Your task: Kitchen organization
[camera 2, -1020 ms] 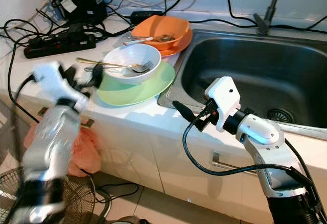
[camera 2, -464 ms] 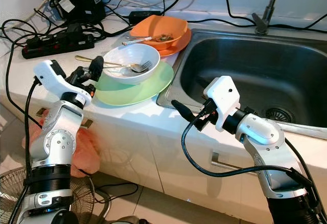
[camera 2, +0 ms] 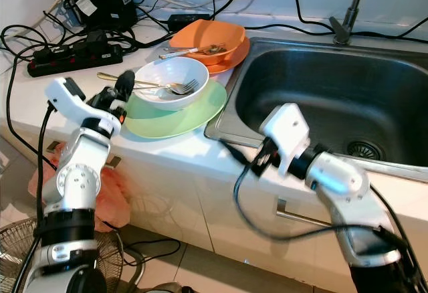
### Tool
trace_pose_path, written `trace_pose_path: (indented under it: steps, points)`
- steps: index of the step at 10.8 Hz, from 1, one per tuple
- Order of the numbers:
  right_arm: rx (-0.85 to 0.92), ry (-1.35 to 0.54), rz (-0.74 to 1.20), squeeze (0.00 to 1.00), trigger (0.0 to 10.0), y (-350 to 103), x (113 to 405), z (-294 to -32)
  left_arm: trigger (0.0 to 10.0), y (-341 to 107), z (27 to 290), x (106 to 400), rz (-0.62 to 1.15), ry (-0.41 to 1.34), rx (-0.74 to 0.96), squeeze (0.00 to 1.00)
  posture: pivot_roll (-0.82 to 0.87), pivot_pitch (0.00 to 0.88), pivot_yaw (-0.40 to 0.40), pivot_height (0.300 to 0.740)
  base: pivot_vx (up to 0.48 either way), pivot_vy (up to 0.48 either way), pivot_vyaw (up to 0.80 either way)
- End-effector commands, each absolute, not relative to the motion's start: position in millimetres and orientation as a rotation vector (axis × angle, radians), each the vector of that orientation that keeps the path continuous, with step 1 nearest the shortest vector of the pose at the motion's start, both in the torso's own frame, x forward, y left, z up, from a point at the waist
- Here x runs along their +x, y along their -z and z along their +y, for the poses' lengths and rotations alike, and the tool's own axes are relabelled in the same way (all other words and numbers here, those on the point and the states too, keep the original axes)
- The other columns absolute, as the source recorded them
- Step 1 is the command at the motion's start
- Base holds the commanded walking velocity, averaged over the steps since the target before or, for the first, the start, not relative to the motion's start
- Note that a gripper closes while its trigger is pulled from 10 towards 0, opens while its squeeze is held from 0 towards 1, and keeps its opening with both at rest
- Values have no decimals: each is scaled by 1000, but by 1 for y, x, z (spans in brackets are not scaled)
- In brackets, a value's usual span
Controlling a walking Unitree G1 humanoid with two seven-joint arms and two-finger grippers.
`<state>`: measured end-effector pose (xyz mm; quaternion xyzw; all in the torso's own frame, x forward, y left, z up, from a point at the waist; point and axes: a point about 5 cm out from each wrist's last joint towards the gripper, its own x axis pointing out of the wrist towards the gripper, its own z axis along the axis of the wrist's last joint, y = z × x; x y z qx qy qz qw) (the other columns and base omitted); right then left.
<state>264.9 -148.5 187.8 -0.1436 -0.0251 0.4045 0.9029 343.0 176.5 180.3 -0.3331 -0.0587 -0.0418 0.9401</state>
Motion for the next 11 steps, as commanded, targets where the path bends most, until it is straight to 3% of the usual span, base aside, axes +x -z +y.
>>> trace_pose_path:
  steps: [1, 11]
  points:
    - [-294, -875, -45, 0, 10000, -189, 261, -146, 0, -182, 175, 345, -116, 108, -703, 0, 69, 48, 114, 740, 0, 0, 0]
    - [-290, -863, -35, 0, 10000, -185, 259, -145, 0, -186, 179, 343, -128, 114, -739, 0, 75, 48, 127, 740, 0, 0, 0]
